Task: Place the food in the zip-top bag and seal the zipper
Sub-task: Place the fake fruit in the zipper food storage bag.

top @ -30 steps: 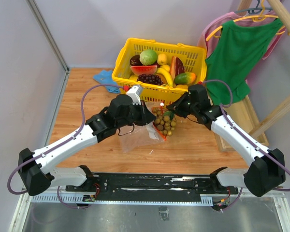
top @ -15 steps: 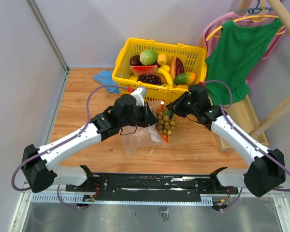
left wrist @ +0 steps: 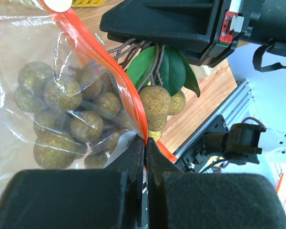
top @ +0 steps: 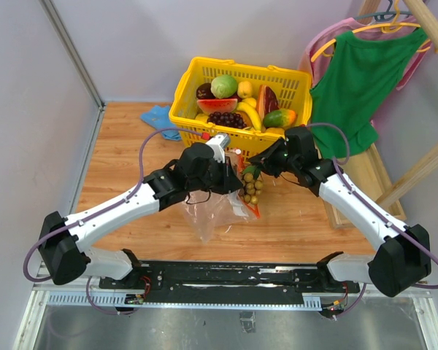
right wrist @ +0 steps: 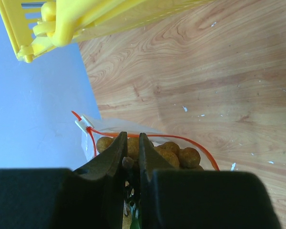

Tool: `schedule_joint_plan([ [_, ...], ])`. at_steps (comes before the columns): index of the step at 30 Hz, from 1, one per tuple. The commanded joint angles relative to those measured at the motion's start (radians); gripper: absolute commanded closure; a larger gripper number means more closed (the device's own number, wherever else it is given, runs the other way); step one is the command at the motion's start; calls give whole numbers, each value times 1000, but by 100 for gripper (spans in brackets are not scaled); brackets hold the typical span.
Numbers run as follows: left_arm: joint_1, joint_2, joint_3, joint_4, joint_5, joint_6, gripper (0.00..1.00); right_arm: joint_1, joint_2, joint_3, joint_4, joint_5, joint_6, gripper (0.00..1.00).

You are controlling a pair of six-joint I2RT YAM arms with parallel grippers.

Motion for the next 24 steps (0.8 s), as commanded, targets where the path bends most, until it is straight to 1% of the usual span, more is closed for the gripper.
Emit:
schedule_joint_plan([
  [1,-11,13,24,-13,-21,36,100,-16,-16,35,35,-25,44,99],
  [6,-11,26,29,22,5,30,100,-9,-7,38,29,-23,23,99],
  [10,-10,12,4,100,14,5,100,7,24,38,19,-57,-8,99],
  [13,-11,-11,-33,174,4,-8,100,12,43,39,1,-85,-34,99],
  [19,-11,-52,-154,348,-23,-41,100,12,38,39,-16,-112,-62,99],
  [22,-11,-50,-183,364,-30,-34,100,6,19,40,-12,-122,-55,99],
  [24,-11,-46,-188,353,-27,-29,100,4,4,54,-21,-95,-69,99],
])
